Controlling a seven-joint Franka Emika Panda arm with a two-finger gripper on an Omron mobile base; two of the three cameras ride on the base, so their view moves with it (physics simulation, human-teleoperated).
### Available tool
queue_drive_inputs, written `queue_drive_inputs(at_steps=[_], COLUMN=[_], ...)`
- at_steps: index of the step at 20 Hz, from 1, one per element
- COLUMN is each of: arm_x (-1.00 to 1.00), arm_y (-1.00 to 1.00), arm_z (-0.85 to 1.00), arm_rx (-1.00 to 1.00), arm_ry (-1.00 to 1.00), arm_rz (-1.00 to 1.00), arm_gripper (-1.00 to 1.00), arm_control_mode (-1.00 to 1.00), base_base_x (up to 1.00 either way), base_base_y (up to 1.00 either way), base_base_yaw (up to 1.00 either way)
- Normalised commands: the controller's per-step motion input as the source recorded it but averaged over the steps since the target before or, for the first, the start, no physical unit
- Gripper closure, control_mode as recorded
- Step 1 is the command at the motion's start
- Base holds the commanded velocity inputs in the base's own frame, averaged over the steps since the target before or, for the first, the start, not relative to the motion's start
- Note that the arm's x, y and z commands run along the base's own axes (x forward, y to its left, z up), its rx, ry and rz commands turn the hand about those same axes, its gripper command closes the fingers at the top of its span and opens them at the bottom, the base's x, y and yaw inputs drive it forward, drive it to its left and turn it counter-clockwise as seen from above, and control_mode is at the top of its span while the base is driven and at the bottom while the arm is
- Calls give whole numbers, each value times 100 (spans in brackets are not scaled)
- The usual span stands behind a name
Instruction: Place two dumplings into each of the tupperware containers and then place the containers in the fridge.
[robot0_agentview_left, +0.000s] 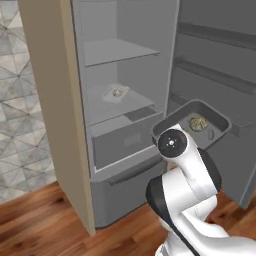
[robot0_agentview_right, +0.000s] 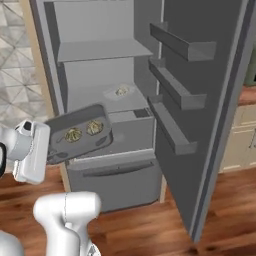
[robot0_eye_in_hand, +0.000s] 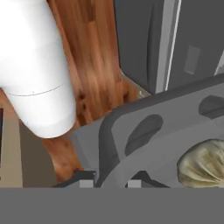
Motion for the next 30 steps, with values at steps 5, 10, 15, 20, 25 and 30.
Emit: queue_drive_inputs(at_steps=[5, 10, 15, 20, 25, 30], arm_x=[0, 0, 0, 0, 18, 32], arm_y=[0, 0, 0, 0, 0, -27], arm_z=[0, 0, 0, 0, 0, -6], arm_rx=[0, 0, 0, 0, 0, 0], arm_ry=[0, 0, 0, 0, 9, 10], arm_rz=[0, 0, 0, 0, 15, 35], arm_gripper=[100, 100, 100, 100, 100, 100], arm_control_mode=[100, 100, 100, 100, -100, -100], base_base_x=[95, 78, 66, 61, 11, 0], base_base_y=[-9, -26, -9, 0, 0, 0], base_base_yaw=[19, 15, 14, 13, 3, 0])
